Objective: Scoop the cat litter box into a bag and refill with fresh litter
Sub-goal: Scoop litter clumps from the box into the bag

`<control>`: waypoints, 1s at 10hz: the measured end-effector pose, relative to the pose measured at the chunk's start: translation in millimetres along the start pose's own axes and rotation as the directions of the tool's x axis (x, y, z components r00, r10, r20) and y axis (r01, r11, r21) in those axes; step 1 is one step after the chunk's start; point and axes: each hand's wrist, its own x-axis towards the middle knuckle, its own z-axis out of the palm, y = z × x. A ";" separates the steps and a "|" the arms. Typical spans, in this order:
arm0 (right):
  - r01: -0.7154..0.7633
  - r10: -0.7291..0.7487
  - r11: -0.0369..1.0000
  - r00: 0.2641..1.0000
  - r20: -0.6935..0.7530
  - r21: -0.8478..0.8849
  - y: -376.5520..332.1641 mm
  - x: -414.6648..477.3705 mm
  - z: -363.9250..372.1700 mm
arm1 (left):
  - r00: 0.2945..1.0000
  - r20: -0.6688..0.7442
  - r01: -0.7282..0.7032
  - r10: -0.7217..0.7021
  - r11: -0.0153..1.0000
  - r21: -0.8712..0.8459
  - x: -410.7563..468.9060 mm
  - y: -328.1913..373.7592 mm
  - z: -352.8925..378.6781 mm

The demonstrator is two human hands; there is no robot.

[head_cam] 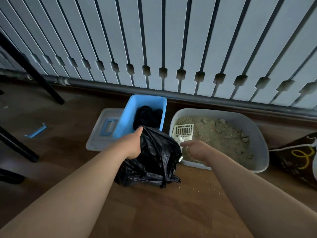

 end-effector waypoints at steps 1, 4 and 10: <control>-0.038 0.035 0.993 0.999 0.033 0.108 -0.1 12.6 17.7 | 0.999 0.007 -0.041 0.041 0.999 -0.035 6.9 -2.1 3.6; -0.090 0.205 0.859 0.963 -0.178 0.504 14.9 3.9 -7.8 | 0.970 0.083 -0.200 0.230 0.942 -0.270 -11.1 19.5 -13.4; -0.346 0.178 0.909 0.827 -0.533 -0.233 56.4 -84.7 -143.2 | 0.969 0.087 -0.244 0.231 0.948 0.203 -0.4 95.3 15.9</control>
